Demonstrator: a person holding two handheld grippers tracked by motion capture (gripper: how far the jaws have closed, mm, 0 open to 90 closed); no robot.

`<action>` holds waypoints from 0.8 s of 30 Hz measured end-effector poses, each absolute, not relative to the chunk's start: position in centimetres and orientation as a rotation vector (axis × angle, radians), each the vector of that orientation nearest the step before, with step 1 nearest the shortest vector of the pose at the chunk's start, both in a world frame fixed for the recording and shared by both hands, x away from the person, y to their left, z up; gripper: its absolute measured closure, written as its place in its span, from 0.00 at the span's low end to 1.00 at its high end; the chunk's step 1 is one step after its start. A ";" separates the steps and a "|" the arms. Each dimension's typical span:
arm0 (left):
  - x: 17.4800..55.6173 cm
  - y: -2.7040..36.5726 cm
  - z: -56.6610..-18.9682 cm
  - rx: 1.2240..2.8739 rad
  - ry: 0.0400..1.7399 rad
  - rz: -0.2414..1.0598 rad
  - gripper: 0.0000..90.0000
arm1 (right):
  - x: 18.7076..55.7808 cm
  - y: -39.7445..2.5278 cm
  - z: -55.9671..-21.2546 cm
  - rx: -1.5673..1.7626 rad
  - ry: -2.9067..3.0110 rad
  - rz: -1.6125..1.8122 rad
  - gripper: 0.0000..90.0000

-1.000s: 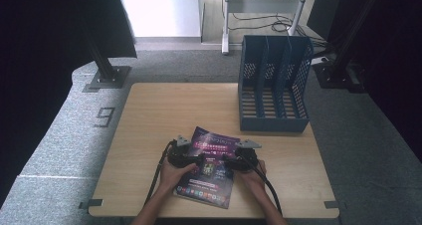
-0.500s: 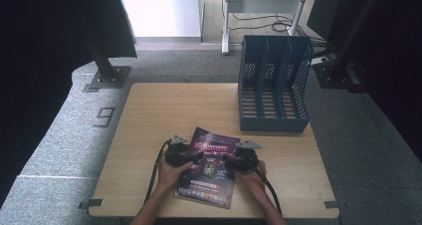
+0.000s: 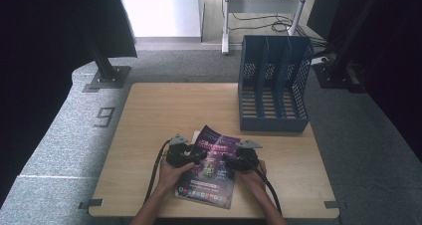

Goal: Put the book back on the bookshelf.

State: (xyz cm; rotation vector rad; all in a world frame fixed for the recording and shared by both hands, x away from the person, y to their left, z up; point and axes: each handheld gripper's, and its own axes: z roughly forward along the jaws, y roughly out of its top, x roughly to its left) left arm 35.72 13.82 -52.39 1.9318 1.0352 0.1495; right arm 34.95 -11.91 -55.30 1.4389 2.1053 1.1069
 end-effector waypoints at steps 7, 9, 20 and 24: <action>36.3 13.3 -53.0 1.974 1.073 0.201 0.42 | 35.0 -11.9 -55.3 1.437 2.107 1.107 0.30; 36.5 13.1 -53.0 1.992 1.075 0.229 0.43 | 35.0 -11.9 -55.3 1.437 2.107 1.107 0.30; 37.8 12.5 -53.4 2.007 1.086 0.274 0.53 | 35.0 -11.9 -55.3 1.434 2.110 1.107 0.30; 38.2 12.7 -53.6 1.994 1.105 0.257 0.56 | 35.1 -12.0 -55.3 1.430 2.112 1.108 0.29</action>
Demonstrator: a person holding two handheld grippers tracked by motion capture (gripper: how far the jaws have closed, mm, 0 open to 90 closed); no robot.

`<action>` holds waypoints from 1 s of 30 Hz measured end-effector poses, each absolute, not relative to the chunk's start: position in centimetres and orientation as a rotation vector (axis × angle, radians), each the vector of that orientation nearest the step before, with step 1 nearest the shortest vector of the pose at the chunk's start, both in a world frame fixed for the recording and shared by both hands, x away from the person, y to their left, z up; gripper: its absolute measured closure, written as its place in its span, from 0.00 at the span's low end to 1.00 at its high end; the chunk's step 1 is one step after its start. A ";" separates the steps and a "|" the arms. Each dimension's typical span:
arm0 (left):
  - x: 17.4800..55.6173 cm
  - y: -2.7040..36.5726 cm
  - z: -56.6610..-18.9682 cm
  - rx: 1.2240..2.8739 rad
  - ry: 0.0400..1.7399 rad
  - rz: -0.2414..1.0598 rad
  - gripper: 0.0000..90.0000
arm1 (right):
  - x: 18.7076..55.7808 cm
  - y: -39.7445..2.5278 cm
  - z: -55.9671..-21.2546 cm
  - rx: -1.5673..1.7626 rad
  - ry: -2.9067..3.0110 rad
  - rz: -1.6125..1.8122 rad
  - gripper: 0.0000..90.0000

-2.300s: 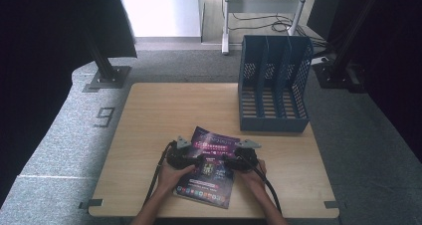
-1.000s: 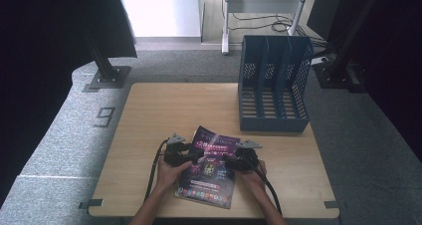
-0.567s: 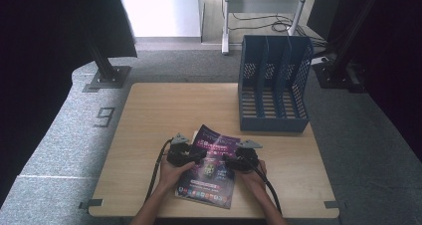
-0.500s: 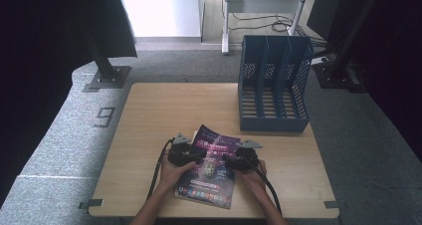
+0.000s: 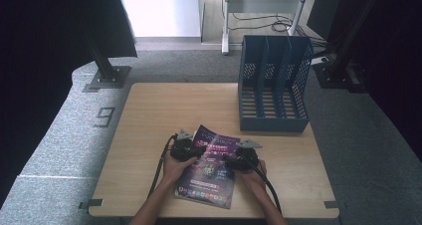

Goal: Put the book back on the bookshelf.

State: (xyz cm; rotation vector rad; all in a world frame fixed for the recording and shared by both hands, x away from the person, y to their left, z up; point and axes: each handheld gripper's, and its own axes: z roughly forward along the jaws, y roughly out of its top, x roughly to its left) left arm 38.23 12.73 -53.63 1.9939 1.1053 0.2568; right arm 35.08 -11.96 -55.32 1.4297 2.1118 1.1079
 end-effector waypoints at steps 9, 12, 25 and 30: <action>37.8 12.2 -53.6 2.033 1.087 0.352 0.66 | 35.1 -12.0 -55.3 1.431 2.112 1.107 0.29; 37.8 12.1 -53.6 2.034 1.085 0.357 0.67 | 35.1 -12.0 -55.3 1.431 2.112 1.107 0.29; 37.3 11.9 -53.4 2.038 1.037 0.347 0.80 | 35.1 -12.0 -55.3 1.429 2.112 1.107 0.29; 36.6 11.8 -53.2 2.022 0.985 0.383 0.88 | 35.1 -12.0 -55.3 1.430 2.112 1.106 0.29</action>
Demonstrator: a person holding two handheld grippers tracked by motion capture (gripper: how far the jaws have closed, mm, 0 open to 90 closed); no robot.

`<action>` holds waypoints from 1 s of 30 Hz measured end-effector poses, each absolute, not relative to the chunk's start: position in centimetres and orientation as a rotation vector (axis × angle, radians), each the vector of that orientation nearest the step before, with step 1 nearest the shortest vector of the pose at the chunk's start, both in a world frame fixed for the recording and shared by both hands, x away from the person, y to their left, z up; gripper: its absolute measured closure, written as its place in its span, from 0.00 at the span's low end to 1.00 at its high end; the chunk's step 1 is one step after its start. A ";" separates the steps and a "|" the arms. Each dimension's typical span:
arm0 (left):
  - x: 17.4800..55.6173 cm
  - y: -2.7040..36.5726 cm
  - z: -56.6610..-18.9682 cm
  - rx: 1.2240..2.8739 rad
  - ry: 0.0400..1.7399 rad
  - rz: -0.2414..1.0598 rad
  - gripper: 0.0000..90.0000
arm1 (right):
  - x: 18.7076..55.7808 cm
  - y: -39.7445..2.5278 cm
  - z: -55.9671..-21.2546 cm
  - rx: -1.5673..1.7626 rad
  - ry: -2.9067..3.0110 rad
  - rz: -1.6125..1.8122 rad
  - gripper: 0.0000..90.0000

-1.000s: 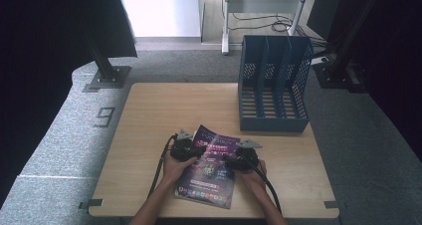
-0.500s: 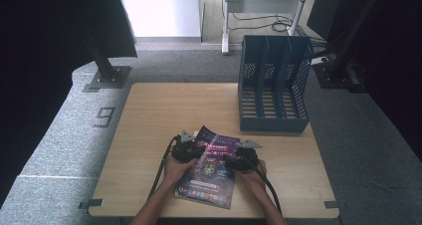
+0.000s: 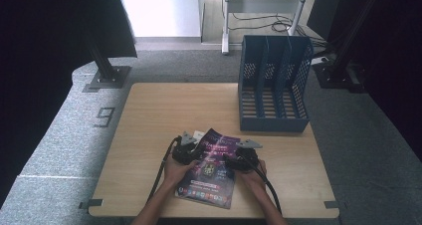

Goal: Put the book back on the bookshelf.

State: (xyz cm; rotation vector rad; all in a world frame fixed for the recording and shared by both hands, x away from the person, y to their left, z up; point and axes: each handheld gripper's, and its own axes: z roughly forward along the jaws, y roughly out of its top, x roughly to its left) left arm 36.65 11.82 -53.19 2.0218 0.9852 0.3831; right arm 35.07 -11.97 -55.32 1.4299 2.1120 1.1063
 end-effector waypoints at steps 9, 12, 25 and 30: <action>36.2 12.2 -53.5 1.975 0.961 0.377 0.91 | 35.1 -12.0 -55.3 1.432 2.113 1.107 0.29; 36.2 12.2 -53.6 1.976 0.966 0.384 0.91 | 35.1 -12.0 -55.3 1.434 2.111 1.104 0.29; 35.2 12.5 -52.3 1.895 0.881 0.362 0.95 | 35.2 -12.7 -55.3 1.459 2.109 1.136 0.23; 34.6 12.3 -51.6 1.889 0.844 0.383 0.95 | 35.3 -13.6 -55.2 1.470 2.080 1.177 0.24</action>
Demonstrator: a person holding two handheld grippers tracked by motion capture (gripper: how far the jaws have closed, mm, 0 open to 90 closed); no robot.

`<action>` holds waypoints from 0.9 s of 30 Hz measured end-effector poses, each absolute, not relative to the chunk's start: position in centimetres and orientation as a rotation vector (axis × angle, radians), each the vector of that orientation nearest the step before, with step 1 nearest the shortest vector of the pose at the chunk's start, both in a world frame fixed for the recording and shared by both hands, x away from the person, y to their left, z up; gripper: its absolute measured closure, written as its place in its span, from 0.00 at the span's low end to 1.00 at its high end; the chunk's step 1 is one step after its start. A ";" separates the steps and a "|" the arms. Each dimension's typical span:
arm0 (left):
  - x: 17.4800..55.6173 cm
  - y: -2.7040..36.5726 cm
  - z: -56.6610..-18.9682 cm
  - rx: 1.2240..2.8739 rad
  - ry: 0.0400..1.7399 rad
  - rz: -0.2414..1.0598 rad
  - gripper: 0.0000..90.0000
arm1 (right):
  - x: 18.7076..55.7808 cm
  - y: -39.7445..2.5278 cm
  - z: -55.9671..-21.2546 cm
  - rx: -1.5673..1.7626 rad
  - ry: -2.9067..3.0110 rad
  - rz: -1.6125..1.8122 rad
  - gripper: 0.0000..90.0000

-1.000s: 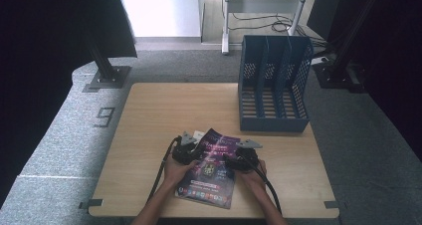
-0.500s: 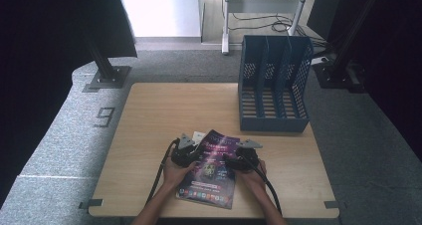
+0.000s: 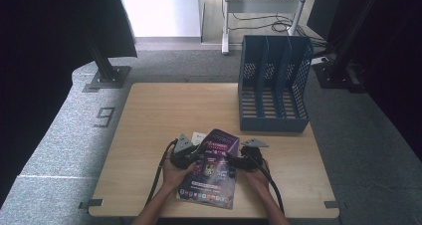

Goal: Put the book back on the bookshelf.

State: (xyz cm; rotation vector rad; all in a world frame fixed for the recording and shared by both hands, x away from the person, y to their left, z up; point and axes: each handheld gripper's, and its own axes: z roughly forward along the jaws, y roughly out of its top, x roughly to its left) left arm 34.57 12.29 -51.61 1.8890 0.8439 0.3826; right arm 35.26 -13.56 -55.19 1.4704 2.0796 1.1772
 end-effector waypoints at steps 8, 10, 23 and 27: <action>34.4 12.5 -51.2 1.870 0.837 0.377 0.95 | 35.1 -13.9 -54.7 1.440 2.061 1.212 0.24; 34.3 12.5 -51.1 1.866 0.838 0.378 0.95 | 35.1 -13.9 -54.6 1.436 2.058 1.217 0.24; 33.7 12.5 -50.0 1.848 0.819 0.393 0.95 | 34.8 -14.3 -53.9 1.399 2.033 1.299 0.24; 33.3 12.4 -49.6 1.837 0.806 0.399 0.95 | 34.7 -14.3 -53.7 1.389 2.033 1.320 0.23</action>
